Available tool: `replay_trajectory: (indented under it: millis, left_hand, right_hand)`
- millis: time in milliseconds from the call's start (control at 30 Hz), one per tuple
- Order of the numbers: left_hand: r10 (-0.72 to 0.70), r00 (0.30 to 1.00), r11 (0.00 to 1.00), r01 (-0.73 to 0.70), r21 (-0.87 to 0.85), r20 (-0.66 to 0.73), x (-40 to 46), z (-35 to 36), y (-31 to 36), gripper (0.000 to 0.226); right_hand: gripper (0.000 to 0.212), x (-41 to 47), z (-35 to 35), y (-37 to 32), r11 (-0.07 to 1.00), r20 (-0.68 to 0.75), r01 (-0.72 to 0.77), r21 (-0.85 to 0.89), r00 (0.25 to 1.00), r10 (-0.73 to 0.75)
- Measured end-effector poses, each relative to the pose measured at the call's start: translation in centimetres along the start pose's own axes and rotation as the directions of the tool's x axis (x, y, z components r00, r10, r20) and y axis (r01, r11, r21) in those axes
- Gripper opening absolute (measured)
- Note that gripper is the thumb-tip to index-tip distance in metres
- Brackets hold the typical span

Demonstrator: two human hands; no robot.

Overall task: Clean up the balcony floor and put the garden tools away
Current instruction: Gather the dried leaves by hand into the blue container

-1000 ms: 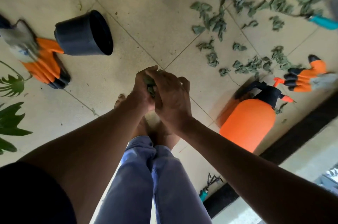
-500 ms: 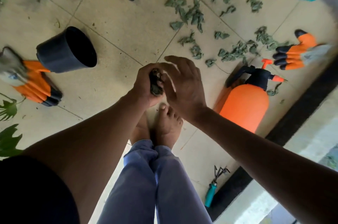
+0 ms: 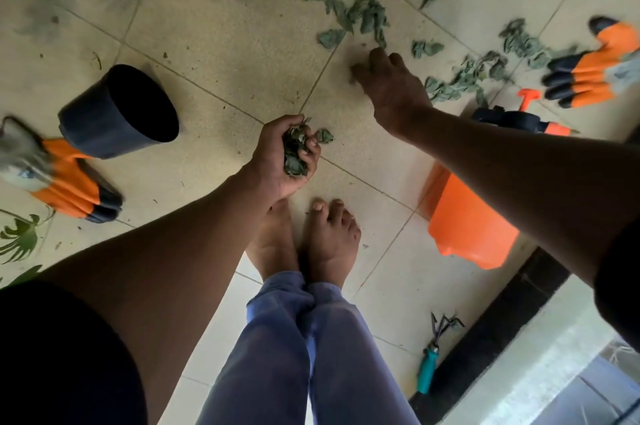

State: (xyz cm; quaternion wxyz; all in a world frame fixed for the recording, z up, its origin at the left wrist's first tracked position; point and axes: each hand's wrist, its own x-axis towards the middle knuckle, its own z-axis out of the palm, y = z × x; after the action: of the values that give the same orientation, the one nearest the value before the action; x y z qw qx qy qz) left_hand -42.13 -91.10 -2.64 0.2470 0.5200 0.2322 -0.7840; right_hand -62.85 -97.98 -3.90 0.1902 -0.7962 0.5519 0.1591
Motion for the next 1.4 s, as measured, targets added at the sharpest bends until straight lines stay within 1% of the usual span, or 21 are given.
replay_trajectory:
  millis: [67,133,200,267,333,400,467,567,633,700,733,767,833,900,967,1033,1100,1167,1267,1333,1400]
  left_hand:
    - [-0.006,1.0,1.0,0.006,0.015,-0.008,0.0,-0.2,-0.1,0.032]
    - [-0.01,1.0,0.999,0.01,0.037,-0.012,0.0,-0.2,-0.3,0.031]
    - [-0.022,1.0,0.998,0.023,0.056,-0.018,0.1,-0.2,-0.5,0.031]
    - [-0.039,0.999,0.997,0.04,0.072,-0.021,0.1,-0.2,-0.9,0.031]
    - [-0.042,0.999,0.994,0.045,0.097,-0.031,0.0,0.0,-1.3,0.031]
    - [-0.003,0.999,0.991,0.009,0.13,-0.044,-0.1,0.1,-1.5,0.032]
    - [0.047,0.999,0.984,-0.044,0.171,-0.017,-0.3,0.2,-1.9,0.038]
    - [0.052,0.998,0.991,-0.055,0.12,0.032,-0.7,0.4,-2.5,0.057]
    - [0.052,0.997,0.994,-0.058,0.095,0.064,-0.7,0.2,-2.5,0.057]
    - [0.065,0.997,0.99,-0.07,0.122,0.043,-0.9,-0.2,-1.9,0.047]
    - [0.075,0.997,0.986,-0.078,0.144,0.028,-1.0,-0.4,-1.5,0.041]
    - [0.092,0.996,0.981,-0.091,0.169,0.004,-0.8,-0.7,-1.2,0.035]
    - [0.085,0.996,0.981,-0.079,0.18,-0.03,-0.4,-1.3,-0.6,0.025]
    - [0.028,0.999,0.986,-0.02,0.168,-0.045,-0.1,-1.6,-0.3,0.025]
    - [-0.005,0.999,0.985,0.012,0.171,-0.045,0.1,-1.8,-0.2,0.029]
    - [-0.013,0.999,0.984,0.02,0.178,-0.039,0.1,-1.8,-0.5,0.03]
    - [-0.023,0.999,0.985,0.027,0.172,-0.028,0.2,-1.5,-0.8,0.03]
    - [-0.031,0.999,0.984,0.035,0.177,-0.027,0.2,-1.2,-1.1,0.031]
    - [-0.05,0.998,0.98,0.054,0.192,-0.026,0.4,-0.9,-1.5,0.031]
    - [-0.056,0.998,0.979,0.059,0.196,-0.022,0.4,-0.8,-1.6,0.031]
    - [-0.063,0.998,0.978,0.065,0.201,-0.015,0.5,-0.9,-1.6,0.031]
  right_hand:
    - [0.045,-0.2,0.4,0.0,0.999,-0.033,0.02,0.037,0.999,-0.019]
    - [0.04,-0.7,1.3,-0.2,0.993,-0.048,-0.04,0.113,0.998,0.046]
    - [0.026,-1.4,1.7,-1.0,0.94,-0.08,-0.157,0.302,0.979,0.189]
    - [0.014,-2.4,0.9,-2.8,0.826,-0.117,-0.201,0.526,0.945,0.304]
    - [0.01,-3.7,-0.2,-5.2,0.753,-0.2,-0.11,0.649,0.93,0.308]
    - [0.011,-5.3,-1.1,-8.1,0.729,-0.246,-0.03,0.684,0.931,0.269]
    - [0.019,-6.6,-1.1,-10.3,0.759,-0.244,0.019,0.651,0.952,0.186]
    - [0.021,-7.2,-0.4,-12.0,0.88,-0.252,0.061,0.471,0.965,0.068]
    - [0.011,-6.8,-0.3,-13.1,0.932,-0.227,0.012,0.362,0.971,0.075]
    - [0.012,-6.6,-0.5,-14.3,0.966,-0.164,-0.046,0.253,0.982,0.09]
    - [0.015,-6.8,-0.5,-14.4,0.96,-0.162,-0.035,0.279,0.983,0.083]
    - [0.019,-7.2,-0.6,-14.2,0.931,-0.174,-0.003,0.364,0.982,0.072]
    - [0.036,-7.9,-0.6,-12.6,0.827,-0.281,0.058,0.559,0.952,0.124]
    - [0.041,-7.9,-0.1,-9.8,0.817,-0.287,-0.031,0.576,0.928,0.238]
    - [0.049,-7.3,0.8,-6.6,0.847,-0.201,-0.24,0.475,0.907,0.37]
    - [0.075,-6.5,1.7,-3.1,0.823,-0.055,-0.448,0.35,0.867,0.495]
    - [0.1,-5.9,2.3,0.6,0.778,0.059,-0.568,0.268,0.816,0.576]
    - [0.115,-5.3,2.6,3.3,0.756,0.096,-0.61,0.24,0.789,0.606]
    - [0.124,-4.8,2.7,5.9,0.731,0.117,-0.637,0.244,0.767,0.63]
    - [0.12,-4.6,3.0,6.9,0.737,0.112,-0.628,0.248,0.775,0.622]
    - [0.106,-4.7,3.3,7.1,0.766,0.052,-0.594,0.245,0.797,0.601]
